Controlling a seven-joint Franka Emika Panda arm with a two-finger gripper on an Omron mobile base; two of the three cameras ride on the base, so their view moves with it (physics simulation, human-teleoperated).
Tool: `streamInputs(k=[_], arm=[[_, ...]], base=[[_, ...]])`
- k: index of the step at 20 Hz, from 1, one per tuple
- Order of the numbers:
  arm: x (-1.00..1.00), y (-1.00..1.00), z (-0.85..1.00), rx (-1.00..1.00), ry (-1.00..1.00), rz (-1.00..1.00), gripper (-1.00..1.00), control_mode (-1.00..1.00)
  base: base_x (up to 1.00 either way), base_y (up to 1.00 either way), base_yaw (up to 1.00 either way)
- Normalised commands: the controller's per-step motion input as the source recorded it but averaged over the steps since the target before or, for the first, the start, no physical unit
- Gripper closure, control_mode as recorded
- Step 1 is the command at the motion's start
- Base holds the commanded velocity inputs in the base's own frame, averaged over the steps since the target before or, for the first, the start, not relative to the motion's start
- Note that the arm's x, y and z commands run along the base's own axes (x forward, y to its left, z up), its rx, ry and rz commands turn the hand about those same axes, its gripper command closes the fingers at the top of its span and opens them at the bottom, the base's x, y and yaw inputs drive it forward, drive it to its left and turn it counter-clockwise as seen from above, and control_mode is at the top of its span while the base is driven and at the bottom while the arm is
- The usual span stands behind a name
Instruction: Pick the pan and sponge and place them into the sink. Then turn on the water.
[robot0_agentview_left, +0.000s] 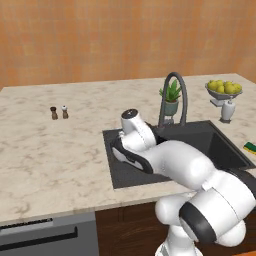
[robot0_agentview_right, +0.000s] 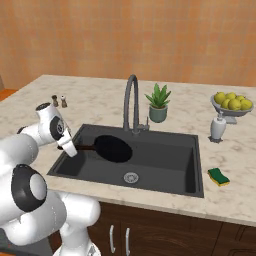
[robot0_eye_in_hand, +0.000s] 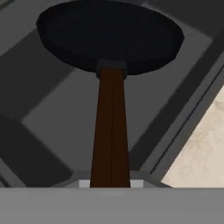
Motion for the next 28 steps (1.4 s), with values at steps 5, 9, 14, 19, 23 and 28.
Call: streamInputs(k=[5,9,14,19,23,28], arm=[[0.33,-0.86,0.0,0.03,0.21,-0.33,1.0,-1.0],[0.09,-0.58,-0.26,0.0,0.07,-0.16,1.0,-1.0],[0.19,-0.3,-0.42,0.0,0.0,-0.05,1.0,-1.0],[0.12,-0.39,-0.54,0.0,0.0,-0.11,1.0,-1.0],[0.08,-0.2,-0.56,-0.01,0.0,-0.09,1.0,-1.0],[0.28,-0.03,-0.48,-0.02,0.0,-0.08,1.0,-1.0]], base=[[0.0,0.0,0.0],[0.0,0.0,0.0],[0.0,0.0,0.0],[0.0,0.0,0.0],[0.0,0.0,0.0],[0.0,0.0,0.0]])
